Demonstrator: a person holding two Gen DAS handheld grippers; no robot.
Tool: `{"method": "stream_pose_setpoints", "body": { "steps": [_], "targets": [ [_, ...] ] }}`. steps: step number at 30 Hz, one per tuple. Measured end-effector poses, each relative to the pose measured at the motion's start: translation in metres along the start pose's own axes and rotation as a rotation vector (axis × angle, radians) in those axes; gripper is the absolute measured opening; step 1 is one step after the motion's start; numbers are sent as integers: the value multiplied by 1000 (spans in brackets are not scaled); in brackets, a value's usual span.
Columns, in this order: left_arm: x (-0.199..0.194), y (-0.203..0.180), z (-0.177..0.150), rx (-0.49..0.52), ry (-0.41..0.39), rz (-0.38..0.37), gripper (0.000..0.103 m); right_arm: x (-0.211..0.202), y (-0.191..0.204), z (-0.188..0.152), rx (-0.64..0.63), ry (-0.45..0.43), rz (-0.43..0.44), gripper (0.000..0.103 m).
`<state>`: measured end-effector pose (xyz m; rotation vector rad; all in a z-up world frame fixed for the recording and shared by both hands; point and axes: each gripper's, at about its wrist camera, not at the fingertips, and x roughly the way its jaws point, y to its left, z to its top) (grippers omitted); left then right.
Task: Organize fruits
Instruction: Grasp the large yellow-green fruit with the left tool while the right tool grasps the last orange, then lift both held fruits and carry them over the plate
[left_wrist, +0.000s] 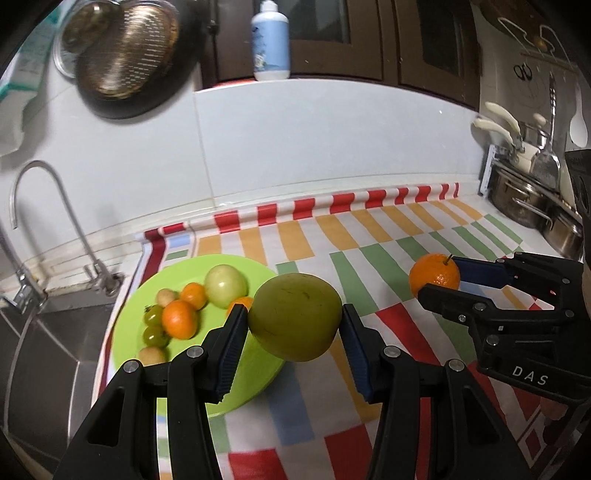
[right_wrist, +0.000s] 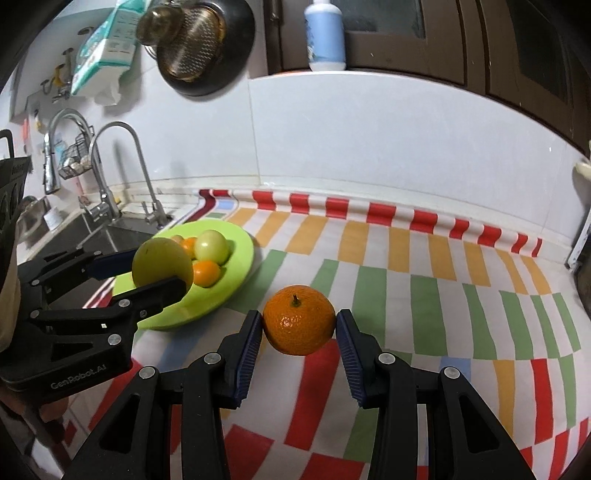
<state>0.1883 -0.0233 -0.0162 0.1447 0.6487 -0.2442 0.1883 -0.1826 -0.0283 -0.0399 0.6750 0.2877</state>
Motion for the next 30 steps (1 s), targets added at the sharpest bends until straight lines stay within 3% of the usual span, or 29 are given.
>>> {"method": "stream_pose_setpoints", "body": {
  "steps": [14,30],
  "targets": [
    [-41,29,-17,-72,-27,97,50,-17,38,5,-63,-42,78,42],
    [-43,69,-23,-121,-26,175,50,8,77,25,-142,-56,172,43]
  ]
}}
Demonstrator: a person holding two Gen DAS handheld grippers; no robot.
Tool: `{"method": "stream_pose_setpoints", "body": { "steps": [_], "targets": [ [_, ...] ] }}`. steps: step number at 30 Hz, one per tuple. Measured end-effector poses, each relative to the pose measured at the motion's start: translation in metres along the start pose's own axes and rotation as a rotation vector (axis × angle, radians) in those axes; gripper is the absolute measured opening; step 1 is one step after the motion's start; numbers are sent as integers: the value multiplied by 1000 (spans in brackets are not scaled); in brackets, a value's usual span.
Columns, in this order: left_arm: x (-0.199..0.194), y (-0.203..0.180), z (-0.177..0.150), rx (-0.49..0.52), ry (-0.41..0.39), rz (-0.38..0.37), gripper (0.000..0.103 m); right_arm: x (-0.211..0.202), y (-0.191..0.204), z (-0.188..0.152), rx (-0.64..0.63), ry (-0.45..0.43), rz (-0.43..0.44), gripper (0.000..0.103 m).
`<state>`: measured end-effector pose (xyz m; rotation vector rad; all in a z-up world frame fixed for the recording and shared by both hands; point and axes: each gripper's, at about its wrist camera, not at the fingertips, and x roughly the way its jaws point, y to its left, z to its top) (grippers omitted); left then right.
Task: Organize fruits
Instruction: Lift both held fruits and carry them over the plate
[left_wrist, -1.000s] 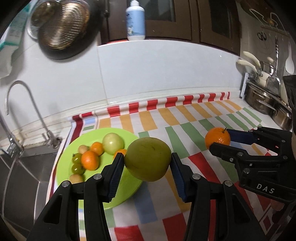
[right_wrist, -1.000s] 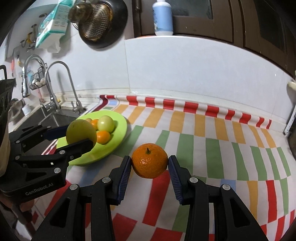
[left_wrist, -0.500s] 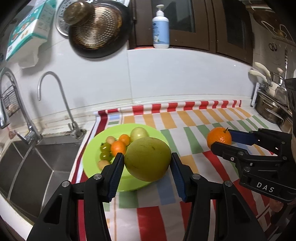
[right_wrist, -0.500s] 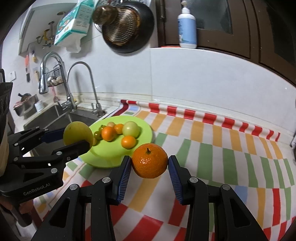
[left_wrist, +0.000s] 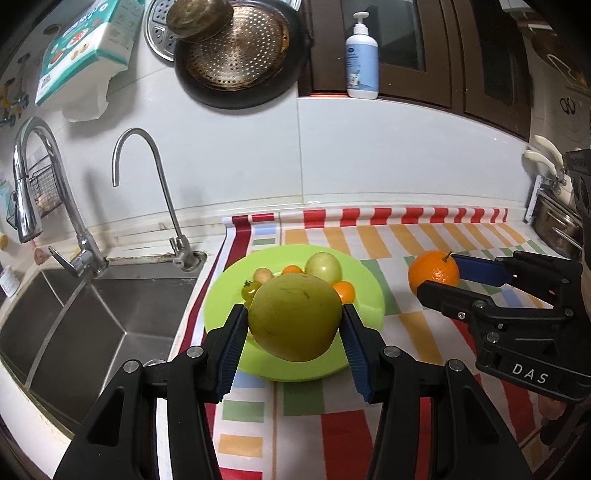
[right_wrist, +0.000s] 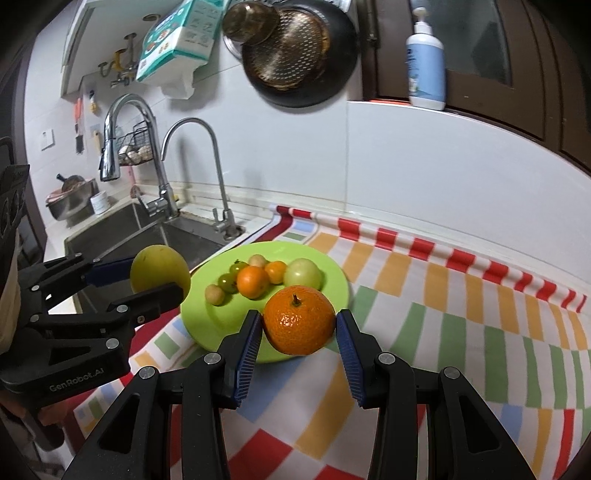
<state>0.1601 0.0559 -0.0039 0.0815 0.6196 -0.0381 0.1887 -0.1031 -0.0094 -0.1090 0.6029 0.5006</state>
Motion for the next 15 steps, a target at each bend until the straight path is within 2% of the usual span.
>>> {"method": "stream_pose_setpoints", "body": {
  "steps": [9,15],
  "targets": [
    [24,8,-4,1,44,-7,50,35,9,2,-33,48,65,42],
    [45,13,-7,-15,77,-49,50,62,9,-1,-34,103,95,43]
  ]
}}
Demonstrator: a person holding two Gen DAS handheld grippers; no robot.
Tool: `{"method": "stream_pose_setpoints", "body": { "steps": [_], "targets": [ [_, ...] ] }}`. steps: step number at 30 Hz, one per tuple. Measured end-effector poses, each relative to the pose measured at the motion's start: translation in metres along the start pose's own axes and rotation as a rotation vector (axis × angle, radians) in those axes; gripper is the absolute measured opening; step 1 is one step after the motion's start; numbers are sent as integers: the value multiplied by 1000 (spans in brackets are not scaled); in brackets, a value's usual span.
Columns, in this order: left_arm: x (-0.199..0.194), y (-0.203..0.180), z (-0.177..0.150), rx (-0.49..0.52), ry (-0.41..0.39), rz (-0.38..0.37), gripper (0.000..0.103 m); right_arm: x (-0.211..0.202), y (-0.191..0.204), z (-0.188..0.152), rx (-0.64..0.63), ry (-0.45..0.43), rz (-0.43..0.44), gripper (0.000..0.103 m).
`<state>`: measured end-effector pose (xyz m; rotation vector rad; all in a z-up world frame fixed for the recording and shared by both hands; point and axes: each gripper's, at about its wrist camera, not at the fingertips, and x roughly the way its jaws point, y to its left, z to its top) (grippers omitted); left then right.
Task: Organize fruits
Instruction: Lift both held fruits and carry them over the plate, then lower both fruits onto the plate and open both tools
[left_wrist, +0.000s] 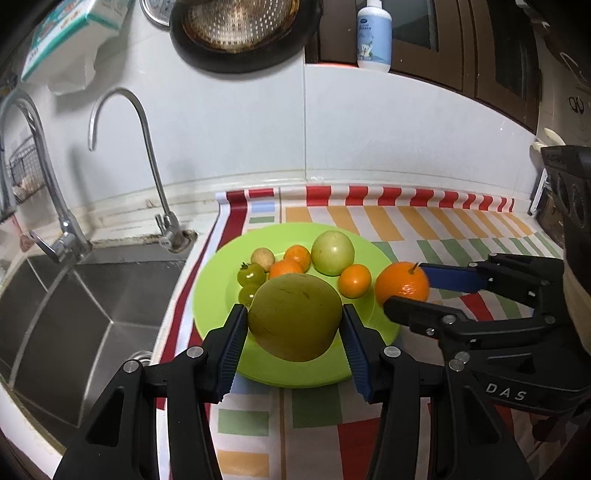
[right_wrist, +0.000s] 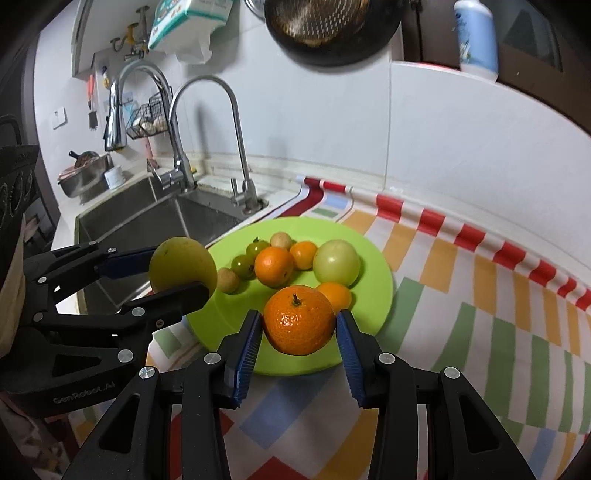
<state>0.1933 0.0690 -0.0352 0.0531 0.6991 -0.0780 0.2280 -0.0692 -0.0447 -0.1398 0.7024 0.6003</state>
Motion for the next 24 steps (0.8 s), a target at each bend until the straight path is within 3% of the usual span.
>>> {"method": "stream_pose_setpoints", "body": {
  "steps": [18,21,24],
  "targets": [
    [41,8,5,61,90,-92,51,37,-12,-3,76,49,-48,43],
    [33,9,12,106,52,-77,64,31,-12,-1,111,21,-85,51],
    [25,14,15,104,40,-95,65,22,-14,0,159,4,-144,55]
  ]
}}
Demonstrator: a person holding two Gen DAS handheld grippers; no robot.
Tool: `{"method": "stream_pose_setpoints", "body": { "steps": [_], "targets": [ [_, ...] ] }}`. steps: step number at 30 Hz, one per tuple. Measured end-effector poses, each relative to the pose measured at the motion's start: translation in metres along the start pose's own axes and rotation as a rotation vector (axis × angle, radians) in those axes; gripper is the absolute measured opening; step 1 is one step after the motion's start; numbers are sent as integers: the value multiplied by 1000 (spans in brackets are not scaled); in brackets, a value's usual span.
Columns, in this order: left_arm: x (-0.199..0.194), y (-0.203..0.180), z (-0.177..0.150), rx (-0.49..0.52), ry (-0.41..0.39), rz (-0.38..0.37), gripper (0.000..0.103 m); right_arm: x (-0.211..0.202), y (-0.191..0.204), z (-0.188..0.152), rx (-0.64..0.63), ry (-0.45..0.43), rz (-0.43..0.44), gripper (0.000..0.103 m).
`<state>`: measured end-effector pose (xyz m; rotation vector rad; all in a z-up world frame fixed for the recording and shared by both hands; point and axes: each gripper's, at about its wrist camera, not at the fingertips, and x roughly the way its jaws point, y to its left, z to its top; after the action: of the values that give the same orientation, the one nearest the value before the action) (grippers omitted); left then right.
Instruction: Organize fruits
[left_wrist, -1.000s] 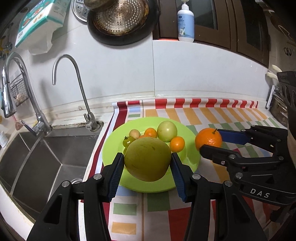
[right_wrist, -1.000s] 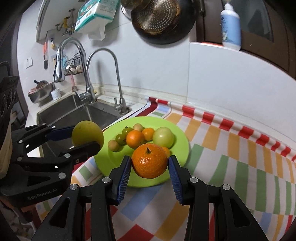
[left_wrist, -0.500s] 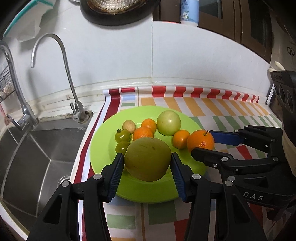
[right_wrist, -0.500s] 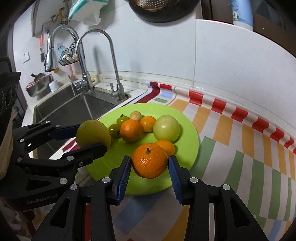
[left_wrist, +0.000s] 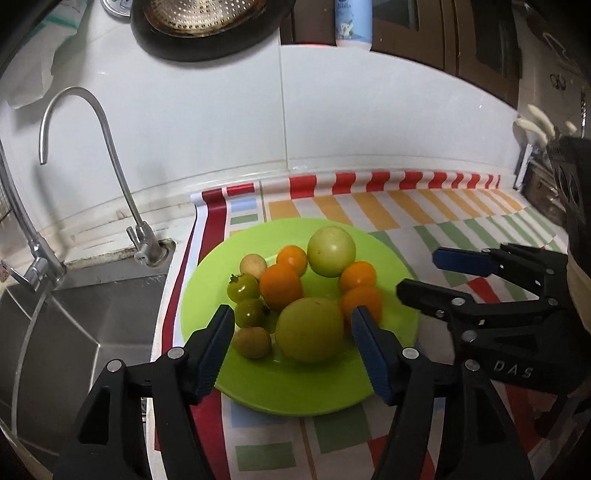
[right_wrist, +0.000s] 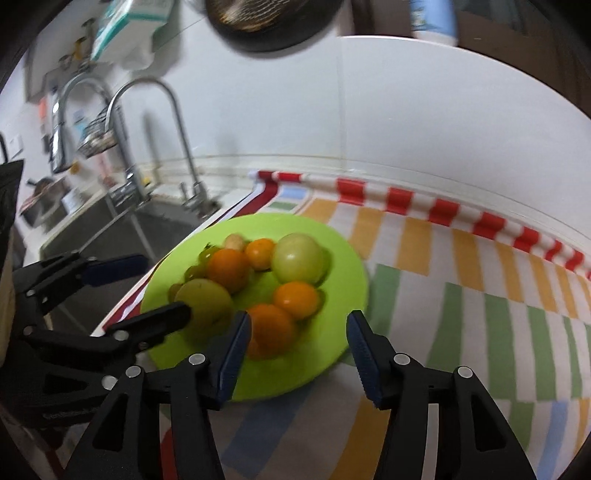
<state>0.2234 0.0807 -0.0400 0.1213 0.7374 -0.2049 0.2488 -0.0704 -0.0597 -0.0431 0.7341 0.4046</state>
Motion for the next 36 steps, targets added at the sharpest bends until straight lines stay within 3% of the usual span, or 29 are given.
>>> {"method": "stream_pose_setpoints", "body": {
  "steps": [2,6,10,23,36],
  "targets": [
    [-7,0,-2,2,-6,-2,65,-11,-1,-3,31,-14,-43,55],
    [-23,-5,-7,-2,-18,18,71,-36,2,-12,59,-39,-136,69],
    [-46,-14,-15,-32,-49,36,76,-67,2,-24,93,-70,-194,75],
    [-133,-61,-49,-78,-147,107,98,-165,4,-70,95,-147,-234,84],
    [-205,-111,-81,-70,-208,116,103,-247,12,-118,94,-199,-258,87]
  ]
}}
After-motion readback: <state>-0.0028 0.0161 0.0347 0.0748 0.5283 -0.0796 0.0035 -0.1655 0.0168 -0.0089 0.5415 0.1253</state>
